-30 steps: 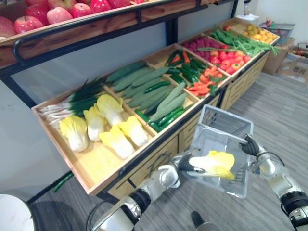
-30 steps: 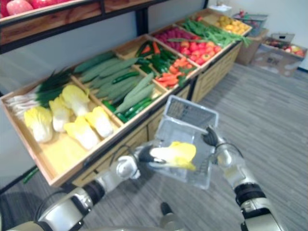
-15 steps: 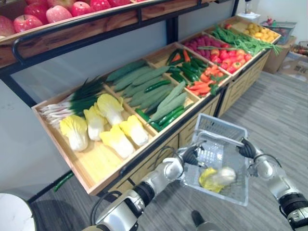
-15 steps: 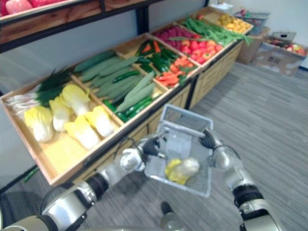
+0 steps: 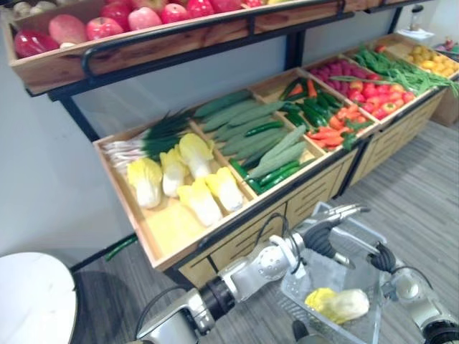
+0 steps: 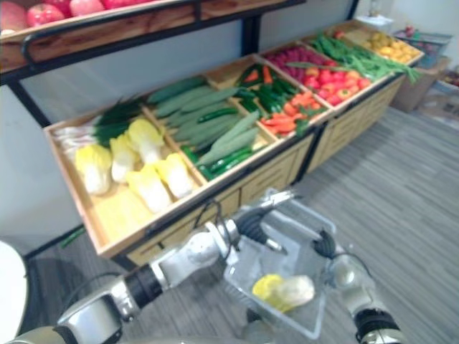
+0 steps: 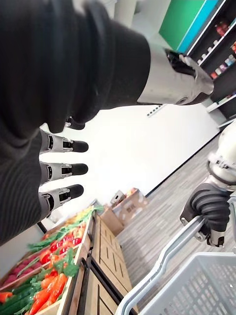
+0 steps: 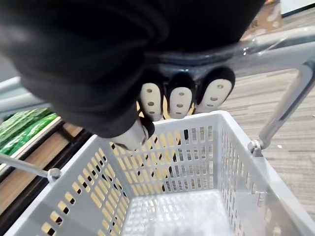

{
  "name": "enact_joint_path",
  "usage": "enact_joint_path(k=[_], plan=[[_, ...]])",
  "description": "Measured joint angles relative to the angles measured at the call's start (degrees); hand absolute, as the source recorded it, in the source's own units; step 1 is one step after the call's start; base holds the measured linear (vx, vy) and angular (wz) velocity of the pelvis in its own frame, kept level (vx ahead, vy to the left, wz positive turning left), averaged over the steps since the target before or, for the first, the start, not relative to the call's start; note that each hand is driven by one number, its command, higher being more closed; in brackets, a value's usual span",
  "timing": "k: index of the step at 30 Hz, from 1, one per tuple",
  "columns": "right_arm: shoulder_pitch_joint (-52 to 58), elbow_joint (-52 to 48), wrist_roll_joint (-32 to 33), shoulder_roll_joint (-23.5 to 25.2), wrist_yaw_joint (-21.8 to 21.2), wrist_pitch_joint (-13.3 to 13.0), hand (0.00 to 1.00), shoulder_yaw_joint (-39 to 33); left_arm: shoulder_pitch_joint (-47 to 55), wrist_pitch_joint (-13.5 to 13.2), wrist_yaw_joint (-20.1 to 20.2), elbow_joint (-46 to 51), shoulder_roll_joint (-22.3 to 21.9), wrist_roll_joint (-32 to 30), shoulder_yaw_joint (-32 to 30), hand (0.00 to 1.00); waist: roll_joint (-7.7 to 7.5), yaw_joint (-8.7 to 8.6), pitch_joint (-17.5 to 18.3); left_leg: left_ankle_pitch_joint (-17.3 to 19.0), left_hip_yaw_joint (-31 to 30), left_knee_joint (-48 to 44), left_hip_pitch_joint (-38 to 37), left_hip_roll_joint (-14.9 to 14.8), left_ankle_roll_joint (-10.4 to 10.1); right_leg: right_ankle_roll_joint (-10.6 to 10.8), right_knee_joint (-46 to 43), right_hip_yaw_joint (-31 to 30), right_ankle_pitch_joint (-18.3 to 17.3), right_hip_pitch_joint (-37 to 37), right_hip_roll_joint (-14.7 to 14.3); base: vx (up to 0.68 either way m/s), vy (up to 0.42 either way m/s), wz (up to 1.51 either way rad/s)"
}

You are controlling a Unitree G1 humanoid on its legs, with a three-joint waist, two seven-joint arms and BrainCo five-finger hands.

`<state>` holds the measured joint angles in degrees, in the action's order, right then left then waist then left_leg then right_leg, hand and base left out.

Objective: Pick vegetable in the basket

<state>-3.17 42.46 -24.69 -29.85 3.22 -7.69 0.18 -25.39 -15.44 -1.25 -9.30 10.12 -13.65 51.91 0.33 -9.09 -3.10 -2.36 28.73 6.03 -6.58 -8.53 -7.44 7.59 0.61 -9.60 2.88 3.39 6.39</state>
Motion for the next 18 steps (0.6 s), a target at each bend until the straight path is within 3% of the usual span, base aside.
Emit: enact_joint_path(k=[6, 9, 10, 13, 17, 18], plan=[[2.83, 11.87, 3.63, 3.57, 3.5, 1.93, 1.0, -13.63, 9.3, -1.59, 2.9, 18.37, 11.04, 5.92, 0.99, 0.0, -0.31, 2.76, 0.97, -1.34, -7.84, 0.0, 3.05, 0.79, 1.29, 0.4, -0.65, 7.67, -1.4, -1.5, 1.7, -0.02, -0.024, 0.66], [3.56, 16.92, 7.68, 6.36, 4.79, 2.4, 1.0, -18.2, 15.92, -2.03, 2.2, 25.66, 13.86, 6.75, -7.53, 0.0, -0.96, 3.86, 1.62, -2.14, -11.52, 0.0, 4.61, 1.53, 1.92, 0.54, -0.57, 11.12, -1.59, -2.16, 2.66, -0.01, -0.002, 0.57], [3.83, 17.6, 8.55, 7.09, 5.23, 2.4, 1.0, -18.73, 17.34, -2.05, 1.8, 26.73, 14.03, 6.75, -9.68, 0.0, -1.12, 4.08, 1.68, -2.3, -12.18, 0.0, 4.8, 1.66, 2.03, 0.54, -0.43, 11.8, -1.59, -2.5, 2.82, -0.02, 0.002, 0.58], [5.46, 21.08, 11.86, 11.66, 6.46, 2.38, 1.0, -21.24, 26.78, -1.98, -1.15, 31.02, 12.81, 6.05, -23.91, 0.0, -2.57, 5.02, 2.62, -3.08, -15.67, -0.01, 6.41, 2.01, 2.25, 0.52, 0.39, 15.33, -1.59, -3.69, 3.22, -0.02, -0.001, 0.6], [8.46, 22.06, 12.36, 14.42, 8.02, 2.48, 1.0, -23.61, 34.7, -1.25, -6.11, 29.56, 5.78, 3.27, -40.61, 0.0, -3.42, 7.34, 2.97, -3.37, -18.75, -0.01, 7.56, 2.53, 2.42, -0.1, 0.69, 18.63, -2.0, -4.38, 3.55, -0.03, 0.01, 0.4], [9.5, 22.45, 12.36, 15.14, 8.35, 2.51, 1.0, -24.7, 35.9, -0.24, -7.84, 26.81, 3.25, 0.78, -45.44, 0.0, -4.37, 8.02, 2.87, -3.31, -19.67, -0.02, 7.53, 2.8, 2.52, -0.18, 1.06, 19.37, -2.04, -5.11, 3.62, -0.02, 0.023, 0.39]])
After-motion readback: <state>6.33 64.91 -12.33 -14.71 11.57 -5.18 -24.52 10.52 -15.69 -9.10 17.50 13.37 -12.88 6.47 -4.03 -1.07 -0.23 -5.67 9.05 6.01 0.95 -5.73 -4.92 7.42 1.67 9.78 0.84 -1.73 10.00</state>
